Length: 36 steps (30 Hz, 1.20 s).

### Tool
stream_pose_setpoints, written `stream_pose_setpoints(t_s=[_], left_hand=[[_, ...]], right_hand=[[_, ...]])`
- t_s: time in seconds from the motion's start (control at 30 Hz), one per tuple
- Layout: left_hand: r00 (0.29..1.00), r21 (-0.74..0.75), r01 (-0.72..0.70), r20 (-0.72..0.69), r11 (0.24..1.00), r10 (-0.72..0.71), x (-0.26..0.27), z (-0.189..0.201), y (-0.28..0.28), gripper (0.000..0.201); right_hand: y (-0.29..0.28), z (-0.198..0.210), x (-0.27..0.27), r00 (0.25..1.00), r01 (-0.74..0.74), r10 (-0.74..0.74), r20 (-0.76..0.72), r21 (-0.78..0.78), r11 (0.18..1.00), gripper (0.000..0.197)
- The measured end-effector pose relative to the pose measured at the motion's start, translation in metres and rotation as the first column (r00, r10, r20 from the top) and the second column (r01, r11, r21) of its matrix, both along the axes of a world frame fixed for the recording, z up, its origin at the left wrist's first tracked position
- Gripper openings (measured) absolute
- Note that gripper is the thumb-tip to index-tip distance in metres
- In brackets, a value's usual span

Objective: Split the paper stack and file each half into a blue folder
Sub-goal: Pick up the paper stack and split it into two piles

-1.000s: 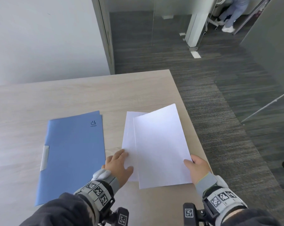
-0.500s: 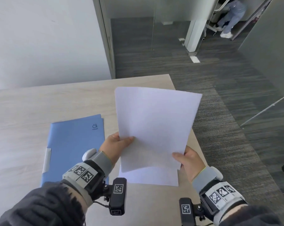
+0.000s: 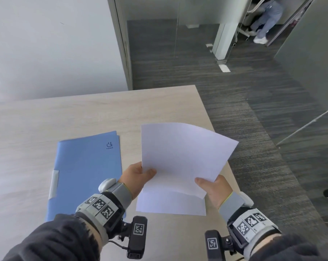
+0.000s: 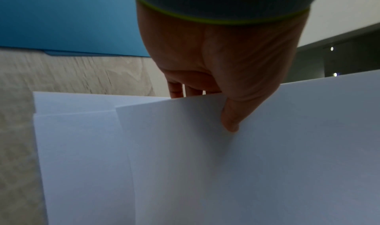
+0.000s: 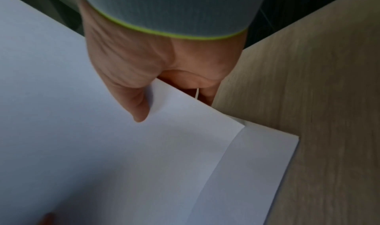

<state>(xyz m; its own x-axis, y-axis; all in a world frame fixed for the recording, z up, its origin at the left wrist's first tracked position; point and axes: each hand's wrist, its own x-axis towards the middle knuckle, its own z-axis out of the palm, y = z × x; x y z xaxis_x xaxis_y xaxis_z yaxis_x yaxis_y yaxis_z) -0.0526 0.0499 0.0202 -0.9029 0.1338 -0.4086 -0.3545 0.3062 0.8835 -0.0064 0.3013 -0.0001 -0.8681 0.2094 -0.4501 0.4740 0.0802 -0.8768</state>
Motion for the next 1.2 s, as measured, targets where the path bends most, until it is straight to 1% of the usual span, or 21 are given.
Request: stream_pose_setpoints(t_s=[0.07,0.13,0.2,0.23,0.27,0.3,0.33,0.37,0.4,0.47,0.53,0.63,0.73,0.8,0.87,0.93,1.03,1.07,1.1,1.17,1.2], left_hand=[[1.0,-0.008,-0.008,-0.001,1.0,0.008,0.002,-0.002,0.002,0.016],[1.0,-0.021,0.003,-0.016,1.0,-0.004,0.003,-0.006,0.006,0.014],[0.997,-0.176,0.075,-0.022,0.982,-0.08,0.004,-0.012,0.01,0.018],[0.988,-0.303,0.146,-0.006,0.942,-0.155,0.005,-0.019,0.012,0.029],[0.967,-0.427,0.238,0.016,0.872,-0.256,0.006,-0.026,0.012,0.042],[0.934,-0.528,0.325,0.047,0.785,-0.355,0.007,-0.032,0.012,0.052],[0.902,-0.591,0.383,0.075,0.71,-0.425,0.009,-0.04,0.011,0.061],[0.882,-0.631,0.417,0.108,0.654,-0.458,0.012,-0.046,0.01,0.068],[0.873,-0.656,0.435,0.14,0.616,-0.467,0.015,-0.051,0.009,0.073],[0.857,-0.705,0.45,0.169,0.548,-0.486,0.02,-0.058,0.008,0.077],[0.841,-0.739,0.457,0.177,0.495,-0.512,0.024,-0.059,0.009,0.076],[0.818,-0.748,0.489,0.215,0.448,-0.534,0.025,-0.06,0.009,0.076],[0.791,-0.743,0.535,0.274,0.402,-0.547,0.024,-0.067,0.006,0.078],[0.787,-0.742,0.544,0.289,0.392,-0.545,0.024,-0.072,0.004,0.079],[0.786,-0.741,0.548,0.298,0.388,-0.542,0.024,-0.073,0.005,0.079],[0.789,-0.74,0.547,0.299,0.391,-0.537,0.024,-0.072,0.006,0.08],[0.801,-0.735,0.528,0.264,0.425,-0.538,0.026,-0.067,0.006,0.082],[0.808,-0.732,0.517,0.247,0.443,-0.535,0.026,-0.066,0.006,0.083],[0.817,-0.729,0.504,0.228,0.463,-0.53,0.026,-0.064,0.005,0.083],[0.833,-0.717,0.483,0.2,0.502,-0.515,0.025,-0.061,0.004,0.082],[0.837,-0.71,0.478,0.192,0.516,-0.512,0.025,-0.06,0.004,0.082]], right_hand=[[0.002,-0.002,0.0,0.999,0.034,-0.035,0.026,0.013,0.999,0.011],[0.006,-0.009,0.002,0.996,0.062,-0.063,0.058,0.02,0.998,0.015],[0.011,-0.019,0.005,0.991,0.085,-0.089,0.104,0.042,0.996,0.019],[0.013,-0.024,0.007,0.986,0.088,-0.097,0.134,0.07,0.994,0.019],[0.015,-0.028,0.009,0.98,0.091,-0.105,0.167,0.094,0.991,0.019],[0.018,-0.033,0.011,0.973,0.1,-0.121,0.196,0.113,0.989,0.017],[0.02,-0.036,0.014,0.965,0.107,-0.136,0.223,0.135,0.985,0.014],[0.022,-0.039,0.016,0.958,0.107,-0.146,0.247,0.165,0.98,0.013],[0.023,-0.044,0.018,0.952,0.103,-0.153,0.265,0.193,0.976,0.013],[0.024,-0.05,0.022,0.944,0.07,-0.147,0.295,0.255,0.964,0.01],[0.025,-0.053,0.023,0.939,0.033,-0.141,0.313,0.326,0.945,0.008],[0.023,-0.054,0.022,0.938,-0.009,-0.114,0.328,0.352,0.936,0.017],[0.018,-0.052,0.021,0.946,-0.055,-0.078,0.314,0.393,0.918,0.016],[0.015,-0.046,0.02,0.949,-0.044,-0.085,0.303,0.395,0.918,0.011],[0.013,-0.042,0.019,0.952,0.058,-0.153,0.266,0.334,0.941,0.011],[0.012,-0.042,0.018,0.951,0.173,-0.221,0.214,0.219,0.96,0.018],[0.011,-0.041,0.015,0.942,0.295,-0.283,0.178,-0.046,0.954,0.027],[0.011,-0.039,0.014,0.939,0.308,-0.283,0.197,-0.109,0.945,0.026],[0.01,-0.038,0.014,0.944,0.282,-0.247,0.218,-0.147,0.948,0.022],[0.007,-0.032,0.014,0.955,0.171,-0.122,0.27,-0.167,0.971,0.013],[0.005,-0.031,0.013,0.956,0.123,-0.076,0.284,-0.151,0.981,0.014]])
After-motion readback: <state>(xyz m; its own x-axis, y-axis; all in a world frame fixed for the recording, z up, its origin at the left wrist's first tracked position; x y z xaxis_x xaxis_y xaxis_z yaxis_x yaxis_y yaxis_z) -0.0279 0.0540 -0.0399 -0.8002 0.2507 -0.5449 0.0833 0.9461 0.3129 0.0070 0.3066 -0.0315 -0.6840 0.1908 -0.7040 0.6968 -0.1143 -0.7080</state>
